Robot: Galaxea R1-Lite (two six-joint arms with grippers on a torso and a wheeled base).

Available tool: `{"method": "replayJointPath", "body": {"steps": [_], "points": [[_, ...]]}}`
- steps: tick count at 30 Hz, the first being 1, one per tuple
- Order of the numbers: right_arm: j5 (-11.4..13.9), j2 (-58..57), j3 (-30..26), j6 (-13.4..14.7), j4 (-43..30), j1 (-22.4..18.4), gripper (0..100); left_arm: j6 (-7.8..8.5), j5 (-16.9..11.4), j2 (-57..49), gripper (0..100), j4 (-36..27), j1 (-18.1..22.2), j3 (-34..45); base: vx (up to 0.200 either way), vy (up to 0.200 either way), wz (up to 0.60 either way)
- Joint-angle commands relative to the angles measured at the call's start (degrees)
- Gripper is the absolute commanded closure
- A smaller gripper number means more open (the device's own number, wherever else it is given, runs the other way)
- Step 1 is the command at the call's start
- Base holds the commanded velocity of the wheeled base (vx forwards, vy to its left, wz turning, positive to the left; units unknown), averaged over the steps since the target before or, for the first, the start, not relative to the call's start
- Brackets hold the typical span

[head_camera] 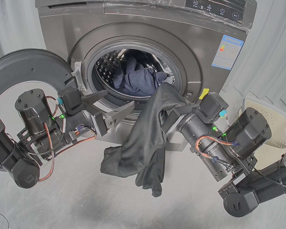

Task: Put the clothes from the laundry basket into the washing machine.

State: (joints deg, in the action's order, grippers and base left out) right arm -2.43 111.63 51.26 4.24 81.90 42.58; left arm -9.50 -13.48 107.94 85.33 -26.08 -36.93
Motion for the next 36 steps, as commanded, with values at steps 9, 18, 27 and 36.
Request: {"method": "replayJointPath", "body": {"steps": [9,18,27,36], "points": [[-2.76,0.34,3.67,-0.46,-1.65,-0.13,100,1.06,-0.67,5.97,0,3.61,-0.91,6.16,0.000,0.000,0.00],[-3.37,1.13,7.27,-0.46,-2.36,-0.22,100,4.40,-0.84,9.66,0,3.70,-2.40,9.42,0.000,0.000,0.00],[-3.37,0.69,7.10,-0.38,-2.27,-0.13,100,6.95,-1.55,16.17,0,3.87,-1.61,9.06,0.000,0.000,0.00],[-3.37,0.87,7.10,-0.38,-2.27,0.31,100,6.95,-1.37,21.62,0,3.87,-1.70,6.16,0.000,0.000,0.00]]}}
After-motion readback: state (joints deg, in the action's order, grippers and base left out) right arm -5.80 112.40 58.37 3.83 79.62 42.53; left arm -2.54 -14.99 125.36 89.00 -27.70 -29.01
